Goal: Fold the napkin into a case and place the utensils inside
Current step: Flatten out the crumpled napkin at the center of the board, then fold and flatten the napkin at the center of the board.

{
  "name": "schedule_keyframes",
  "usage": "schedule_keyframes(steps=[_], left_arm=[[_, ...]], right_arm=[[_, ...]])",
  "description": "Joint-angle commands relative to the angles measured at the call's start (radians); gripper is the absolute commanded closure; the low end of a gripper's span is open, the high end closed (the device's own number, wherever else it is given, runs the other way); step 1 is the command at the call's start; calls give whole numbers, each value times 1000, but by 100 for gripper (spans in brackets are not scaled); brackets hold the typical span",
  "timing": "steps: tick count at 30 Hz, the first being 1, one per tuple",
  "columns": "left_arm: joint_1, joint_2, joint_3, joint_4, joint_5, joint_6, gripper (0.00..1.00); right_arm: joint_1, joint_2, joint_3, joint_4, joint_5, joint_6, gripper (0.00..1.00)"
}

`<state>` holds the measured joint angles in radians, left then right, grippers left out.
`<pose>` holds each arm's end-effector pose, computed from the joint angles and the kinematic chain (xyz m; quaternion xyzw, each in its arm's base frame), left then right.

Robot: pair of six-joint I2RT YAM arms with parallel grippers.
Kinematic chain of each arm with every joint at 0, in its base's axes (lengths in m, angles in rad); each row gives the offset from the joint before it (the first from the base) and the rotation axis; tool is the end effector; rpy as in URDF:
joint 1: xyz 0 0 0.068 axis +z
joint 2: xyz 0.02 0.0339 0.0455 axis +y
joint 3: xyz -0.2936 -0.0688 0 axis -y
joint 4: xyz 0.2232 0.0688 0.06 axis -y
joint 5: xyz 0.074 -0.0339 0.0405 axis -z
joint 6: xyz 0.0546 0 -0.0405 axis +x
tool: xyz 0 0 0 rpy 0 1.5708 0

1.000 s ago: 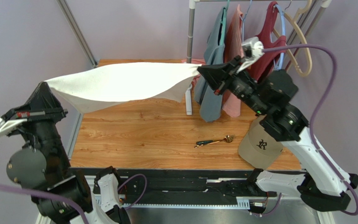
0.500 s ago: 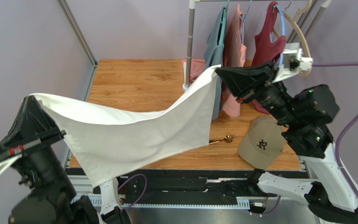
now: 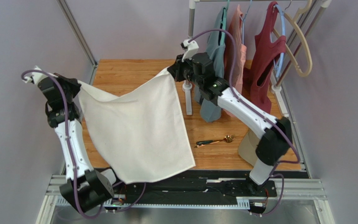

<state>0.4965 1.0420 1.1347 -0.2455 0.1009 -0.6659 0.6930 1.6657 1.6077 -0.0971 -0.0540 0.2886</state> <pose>0.1920 0.0978 0.4279 -0.3887 0.6516 -0.0931 0.6447 0.3067 0.2585 0.4329 -0.1697 0.7405 0.3244 0.5636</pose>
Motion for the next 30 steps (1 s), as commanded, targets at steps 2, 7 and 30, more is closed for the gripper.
schedule_keyframes(steps=[2,7,30], left_arm=[[-70,199,-27,310,19,66,100],[-105,456,25,371,39,74,100],[-107,497,177,-289,74,57,100]], right_arm=[[-50,234,147,132,6,18,100],[-73,405,291,105,17,-6,100],[-127,293,150,-205,-96,110,100]])
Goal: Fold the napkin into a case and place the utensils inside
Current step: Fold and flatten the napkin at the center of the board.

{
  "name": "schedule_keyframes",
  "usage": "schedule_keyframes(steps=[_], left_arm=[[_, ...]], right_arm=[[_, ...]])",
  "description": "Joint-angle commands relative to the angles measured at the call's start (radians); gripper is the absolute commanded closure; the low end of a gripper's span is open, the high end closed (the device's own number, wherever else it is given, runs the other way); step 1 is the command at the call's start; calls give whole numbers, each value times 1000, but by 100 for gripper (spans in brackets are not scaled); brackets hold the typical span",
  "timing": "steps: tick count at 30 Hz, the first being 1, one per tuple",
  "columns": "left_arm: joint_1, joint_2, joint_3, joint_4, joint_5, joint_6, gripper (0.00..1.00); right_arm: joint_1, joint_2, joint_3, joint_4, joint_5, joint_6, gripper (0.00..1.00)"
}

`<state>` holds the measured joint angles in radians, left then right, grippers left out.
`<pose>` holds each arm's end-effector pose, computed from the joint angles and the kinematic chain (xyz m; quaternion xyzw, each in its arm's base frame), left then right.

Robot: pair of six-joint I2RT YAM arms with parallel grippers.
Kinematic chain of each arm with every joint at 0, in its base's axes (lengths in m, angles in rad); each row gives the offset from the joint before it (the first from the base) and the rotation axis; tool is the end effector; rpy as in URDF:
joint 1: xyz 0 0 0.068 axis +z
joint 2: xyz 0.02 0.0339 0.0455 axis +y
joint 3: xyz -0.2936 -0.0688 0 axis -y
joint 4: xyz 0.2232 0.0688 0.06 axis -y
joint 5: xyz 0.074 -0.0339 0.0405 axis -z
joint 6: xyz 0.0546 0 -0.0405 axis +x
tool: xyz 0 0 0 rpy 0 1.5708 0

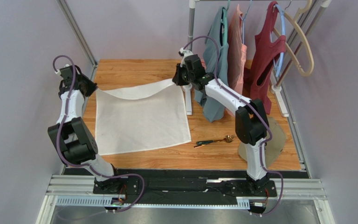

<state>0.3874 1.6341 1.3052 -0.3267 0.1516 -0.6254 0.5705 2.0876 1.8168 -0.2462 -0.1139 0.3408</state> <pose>0.3463 0.1324 0.3132 -0.4046 0.7985 -0.1198 0.4293 0.4239 0.2794 0.3035 -0.1273 0.8540 0.2651 0.4292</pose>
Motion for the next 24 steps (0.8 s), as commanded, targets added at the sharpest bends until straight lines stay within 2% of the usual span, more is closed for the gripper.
schedule_keyframes(steps=[1,5,7,9,13,16,20,24], left_arm=[[-1,-102,5,-268,31,19,100],[-1,-181,-21,-383,-9,33,100],[2,-252,-38,-454,-114,46,100],[19,-316,-79,-500,-150,44,100],[39,-394,-170,-554,-150,12,100],[54,-431,-244,-580,-88,-26,100],[73,-471,-305,-630,-150,-34,100],[137,-522,-356,-641,-150,-53,100]], right_arm=[[-4,-138,-63,-97,-46,69,100],[-3,-204,-91,-212,-96,78,100],[6,-257,-126,-261,-105,73,100],[15,-319,-203,-271,-110,79,100],[54,-406,-344,-301,-112,75,100],[77,-471,-454,-301,-138,84,100],[81,-520,-557,-312,-153,83,100],[83,-531,-632,-304,-150,70,100]])
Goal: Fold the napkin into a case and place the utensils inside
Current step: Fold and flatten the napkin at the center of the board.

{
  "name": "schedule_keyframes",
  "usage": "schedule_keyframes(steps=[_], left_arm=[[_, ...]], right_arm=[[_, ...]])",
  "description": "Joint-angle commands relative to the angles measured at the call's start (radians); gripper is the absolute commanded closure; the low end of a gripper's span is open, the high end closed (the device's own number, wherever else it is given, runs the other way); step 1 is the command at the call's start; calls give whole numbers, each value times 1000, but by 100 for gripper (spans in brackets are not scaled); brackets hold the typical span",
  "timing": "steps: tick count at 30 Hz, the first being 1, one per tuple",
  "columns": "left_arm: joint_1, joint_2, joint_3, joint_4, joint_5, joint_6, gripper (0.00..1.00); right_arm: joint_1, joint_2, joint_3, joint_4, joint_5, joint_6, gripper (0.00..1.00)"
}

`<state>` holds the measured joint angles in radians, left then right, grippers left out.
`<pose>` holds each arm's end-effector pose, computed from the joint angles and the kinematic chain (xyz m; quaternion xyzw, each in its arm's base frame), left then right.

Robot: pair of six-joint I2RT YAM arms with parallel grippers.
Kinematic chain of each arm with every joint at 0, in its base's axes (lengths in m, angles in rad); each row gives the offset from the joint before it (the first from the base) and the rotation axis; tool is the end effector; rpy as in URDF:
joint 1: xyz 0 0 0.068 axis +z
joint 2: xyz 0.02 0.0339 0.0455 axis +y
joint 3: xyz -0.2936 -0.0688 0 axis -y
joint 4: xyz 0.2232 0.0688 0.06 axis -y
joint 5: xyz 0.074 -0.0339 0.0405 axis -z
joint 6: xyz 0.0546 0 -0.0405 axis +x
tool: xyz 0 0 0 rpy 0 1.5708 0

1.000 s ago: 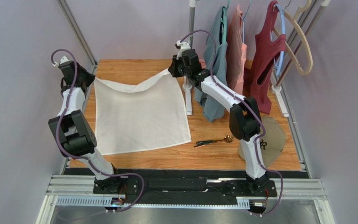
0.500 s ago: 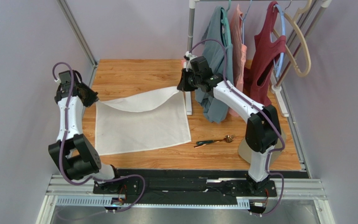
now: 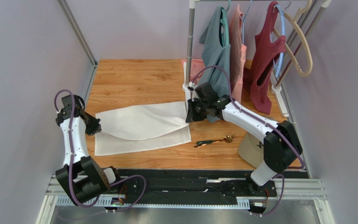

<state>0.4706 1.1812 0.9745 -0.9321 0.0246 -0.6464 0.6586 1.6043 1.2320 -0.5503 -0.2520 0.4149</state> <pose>0.1727 0.0864 0.2812 -0.5153 0.8297 -0.0308 0.2124 0.2575 0.2165 0.2805 -0.1540 0.9286 0.2639 0.2106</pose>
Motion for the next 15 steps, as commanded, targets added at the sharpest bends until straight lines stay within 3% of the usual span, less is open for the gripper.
schedule_keyframes(steps=[1,8,15], left_arm=[[54,-74,-31,-34,-49,-35,100],[98,-83,-57,-24,-121,14,100],[103,-31,-71,-25,-71,-1,100]], right_arm=[[-5,-46,-61,-8,-12,-8,100],[-5,-55,-126,4,6,-21,100],[-5,-20,-175,29,3,-13,100]])
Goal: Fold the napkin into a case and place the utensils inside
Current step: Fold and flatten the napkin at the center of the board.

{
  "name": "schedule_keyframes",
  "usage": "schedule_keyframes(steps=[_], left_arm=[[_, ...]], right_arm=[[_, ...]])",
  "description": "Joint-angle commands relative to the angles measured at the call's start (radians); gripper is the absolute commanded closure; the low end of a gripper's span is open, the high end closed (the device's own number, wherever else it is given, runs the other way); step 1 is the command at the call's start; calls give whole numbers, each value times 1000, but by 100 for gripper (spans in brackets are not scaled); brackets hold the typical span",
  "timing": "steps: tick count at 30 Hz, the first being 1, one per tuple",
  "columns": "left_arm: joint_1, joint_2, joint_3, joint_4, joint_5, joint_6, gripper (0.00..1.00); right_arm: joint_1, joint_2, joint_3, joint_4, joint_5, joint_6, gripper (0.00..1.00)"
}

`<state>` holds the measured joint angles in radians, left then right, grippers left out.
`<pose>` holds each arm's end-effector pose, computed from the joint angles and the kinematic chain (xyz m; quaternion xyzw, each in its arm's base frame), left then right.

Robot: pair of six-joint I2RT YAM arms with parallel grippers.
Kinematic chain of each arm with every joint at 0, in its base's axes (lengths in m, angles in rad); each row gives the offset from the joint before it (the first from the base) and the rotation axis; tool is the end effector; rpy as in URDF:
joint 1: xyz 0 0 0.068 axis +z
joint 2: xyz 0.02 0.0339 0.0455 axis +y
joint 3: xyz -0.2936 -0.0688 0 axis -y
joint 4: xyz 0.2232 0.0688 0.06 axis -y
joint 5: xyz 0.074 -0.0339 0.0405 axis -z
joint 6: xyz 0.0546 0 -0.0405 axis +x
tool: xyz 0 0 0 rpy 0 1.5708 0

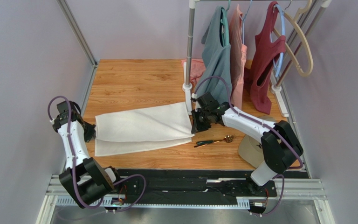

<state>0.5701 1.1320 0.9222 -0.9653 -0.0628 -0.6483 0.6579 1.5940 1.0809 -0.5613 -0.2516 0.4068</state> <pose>0.1460 0.0977 0.2729 -0.5658 0.8002 0.0231 0.1975 0.2379 0.2010 0.2382 -0.1510 0.9503 0.2285 0.1483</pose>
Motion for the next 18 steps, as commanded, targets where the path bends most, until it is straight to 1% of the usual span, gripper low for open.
schedule_keyframes(steps=[1,8,18], left_arm=[[4,23,-23,13,27,-2,100],[5,34,-49,26,14,-22,100],[5,26,-40,22,-6,-22,100]], right_arm=[[-4,-5,-27,53,-1,-3,100],[3,47,-41,112,-43,32,100],[8,112,-61,159,-34,56,100]])
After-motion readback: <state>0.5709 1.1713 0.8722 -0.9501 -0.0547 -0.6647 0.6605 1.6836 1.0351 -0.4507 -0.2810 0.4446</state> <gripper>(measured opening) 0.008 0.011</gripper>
